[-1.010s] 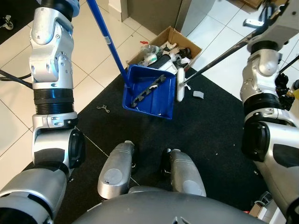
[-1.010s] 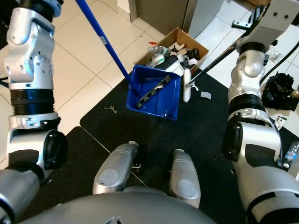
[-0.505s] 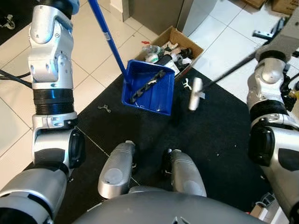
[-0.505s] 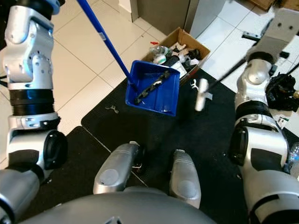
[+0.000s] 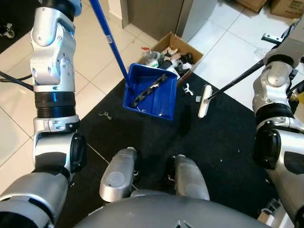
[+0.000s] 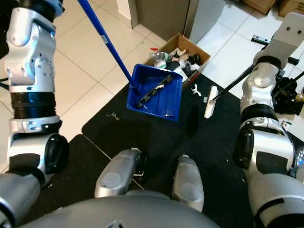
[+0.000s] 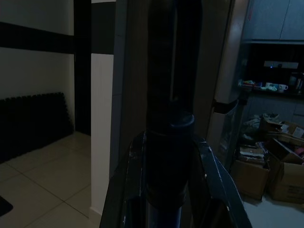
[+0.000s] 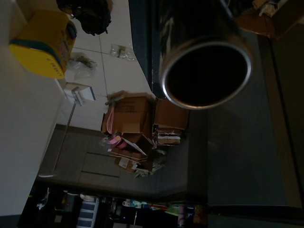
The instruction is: Sweep floor
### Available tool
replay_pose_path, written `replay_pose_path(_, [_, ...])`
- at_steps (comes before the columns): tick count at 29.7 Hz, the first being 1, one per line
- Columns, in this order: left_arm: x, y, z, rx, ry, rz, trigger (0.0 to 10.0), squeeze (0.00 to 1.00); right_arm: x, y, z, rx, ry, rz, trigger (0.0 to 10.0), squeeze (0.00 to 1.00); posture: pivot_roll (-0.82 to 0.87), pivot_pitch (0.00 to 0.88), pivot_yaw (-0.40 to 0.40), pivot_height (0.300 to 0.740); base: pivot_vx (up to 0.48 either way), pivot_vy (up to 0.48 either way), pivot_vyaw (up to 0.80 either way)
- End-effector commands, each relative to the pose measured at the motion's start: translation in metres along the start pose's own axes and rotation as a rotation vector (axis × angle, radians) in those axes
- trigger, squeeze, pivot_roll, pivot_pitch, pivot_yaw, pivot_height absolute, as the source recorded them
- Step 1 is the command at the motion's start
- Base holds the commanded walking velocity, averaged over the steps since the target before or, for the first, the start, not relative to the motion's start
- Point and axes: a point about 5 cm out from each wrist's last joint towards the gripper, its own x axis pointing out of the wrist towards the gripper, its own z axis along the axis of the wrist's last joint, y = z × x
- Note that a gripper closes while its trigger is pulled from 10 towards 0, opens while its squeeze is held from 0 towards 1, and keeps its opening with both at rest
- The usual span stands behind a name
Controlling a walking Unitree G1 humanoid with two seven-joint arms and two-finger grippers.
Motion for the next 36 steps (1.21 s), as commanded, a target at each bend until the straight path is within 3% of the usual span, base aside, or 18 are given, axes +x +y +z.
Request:
replay_pose_path(1, [-0.0001, -0.0042, 0.0066, 0.003, -0.048, -0.017, 10.0, 0.00, 0.0032, -0.0029, 0.0045, -0.002, -0.018, -0.015, 10.0, 0.00, 0.21, 0.000, 0.011, 0.740, 0.480, 0.000, 0.00])
replay_pose_path(36, [-0.0016, -0.0055, 0.0040, 0.011, -0.045, -0.024, 10.0, 0.00, 0.0033, -0.0027, 0.0029, -0.015, -0.009, -0.005, 10.0, 0.00, 0.21, 0.000, 0.004, 0.740, 0.457, 0.000, 0.00])
